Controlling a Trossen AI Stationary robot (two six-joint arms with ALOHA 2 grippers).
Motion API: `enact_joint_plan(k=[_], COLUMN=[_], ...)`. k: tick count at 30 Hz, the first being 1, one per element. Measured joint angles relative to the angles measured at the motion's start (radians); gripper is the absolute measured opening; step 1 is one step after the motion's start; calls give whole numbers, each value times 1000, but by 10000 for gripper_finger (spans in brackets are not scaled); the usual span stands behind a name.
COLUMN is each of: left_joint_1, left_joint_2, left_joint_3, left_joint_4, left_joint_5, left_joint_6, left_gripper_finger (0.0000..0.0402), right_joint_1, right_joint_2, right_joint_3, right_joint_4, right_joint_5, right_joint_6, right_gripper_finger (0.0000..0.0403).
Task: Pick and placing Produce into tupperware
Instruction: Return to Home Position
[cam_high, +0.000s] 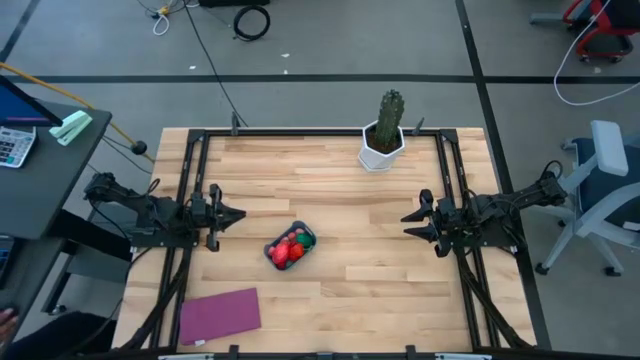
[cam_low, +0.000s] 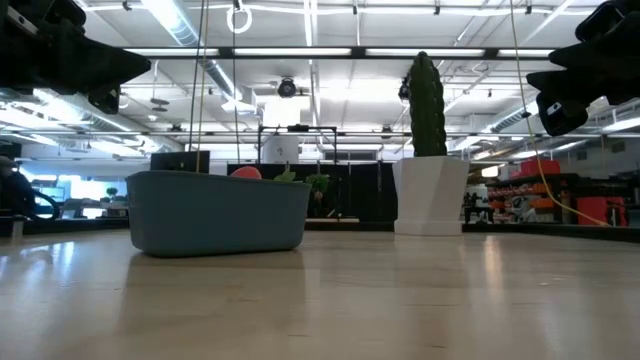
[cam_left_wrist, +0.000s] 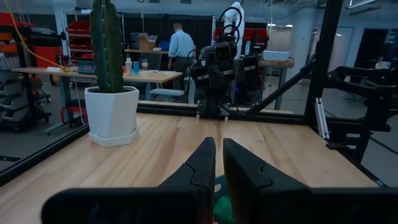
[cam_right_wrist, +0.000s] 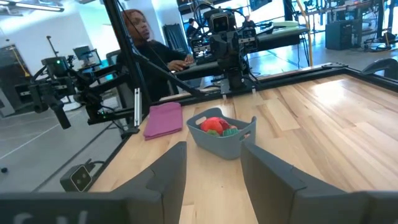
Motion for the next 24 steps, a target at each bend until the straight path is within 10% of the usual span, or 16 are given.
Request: enact_joint_plan(k=[24], left_joint_1=[0], left_joint_2=[0], left_joint_3=[0], left_joint_4=[0], left_joint_5=[0], left_joint_6=[0], left_gripper_finger=[30], right_joint_1=[0], right_joint_2=[0], right_joint_3=[0], right_joint_4=[0], right_joint_5=[0], right_joint_6=[0], right_gripper_finger=[160])
